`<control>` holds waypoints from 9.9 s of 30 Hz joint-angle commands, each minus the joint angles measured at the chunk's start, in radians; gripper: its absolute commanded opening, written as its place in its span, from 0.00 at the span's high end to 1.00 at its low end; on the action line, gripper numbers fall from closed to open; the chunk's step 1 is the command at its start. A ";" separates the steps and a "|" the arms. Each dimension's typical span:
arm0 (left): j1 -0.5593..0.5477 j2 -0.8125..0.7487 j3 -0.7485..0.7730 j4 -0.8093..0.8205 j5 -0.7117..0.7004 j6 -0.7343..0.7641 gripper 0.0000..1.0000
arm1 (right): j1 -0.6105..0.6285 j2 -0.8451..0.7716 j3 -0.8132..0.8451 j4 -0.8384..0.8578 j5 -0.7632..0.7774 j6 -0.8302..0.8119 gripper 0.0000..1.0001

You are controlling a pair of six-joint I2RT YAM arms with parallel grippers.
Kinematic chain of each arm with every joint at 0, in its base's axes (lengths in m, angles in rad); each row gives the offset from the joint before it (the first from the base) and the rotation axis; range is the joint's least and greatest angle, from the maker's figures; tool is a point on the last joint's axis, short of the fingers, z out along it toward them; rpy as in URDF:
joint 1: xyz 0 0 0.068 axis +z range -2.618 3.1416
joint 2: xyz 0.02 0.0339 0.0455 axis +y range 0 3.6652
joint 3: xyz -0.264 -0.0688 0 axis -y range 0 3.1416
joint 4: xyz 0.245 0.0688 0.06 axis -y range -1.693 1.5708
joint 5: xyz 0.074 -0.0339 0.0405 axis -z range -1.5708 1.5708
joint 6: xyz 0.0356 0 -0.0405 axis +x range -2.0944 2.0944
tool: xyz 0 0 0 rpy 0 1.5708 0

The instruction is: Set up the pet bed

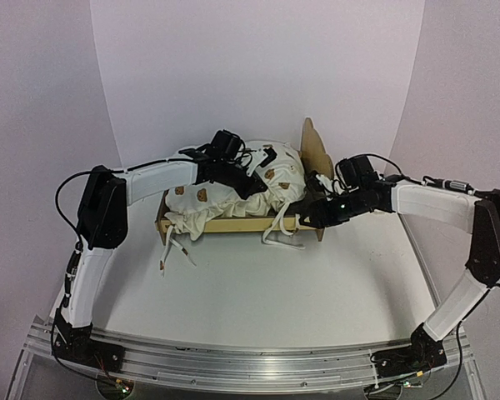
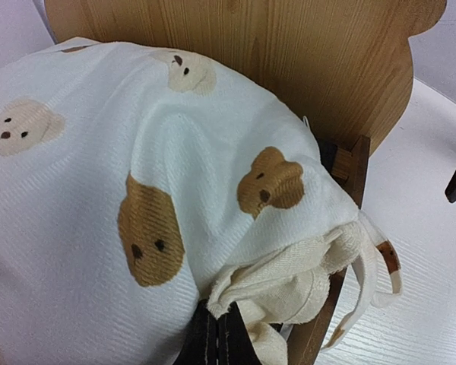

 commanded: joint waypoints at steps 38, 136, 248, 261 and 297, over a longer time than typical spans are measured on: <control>0.001 0.018 0.032 0.020 0.013 -0.011 1.00 | 0.080 0.368 -0.544 1.552 0.430 0.377 0.58; -0.003 -0.254 -0.200 -0.112 -0.022 0.336 0.55 | 0.049 -0.446 -0.205 -0.159 0.139 0.144 0.84; 0.237 -0.622 -0.553 -0.152 -0.113 0.352 1.00 | 0.066 0.072 0.325 -0.026 0.062 0.250 1.00; 0.245 -0.576 -0.647 -0.124 -0.130 0.431 0.98 | 0.073 0.208 0.329 -0.032 -0.012 0.384 0.86; 0.108 -0.731 -0.758 -0.011 0.084 0.430 0.41 | 0.077 0.164 -0.244 0.095 0.489 0.083 0.59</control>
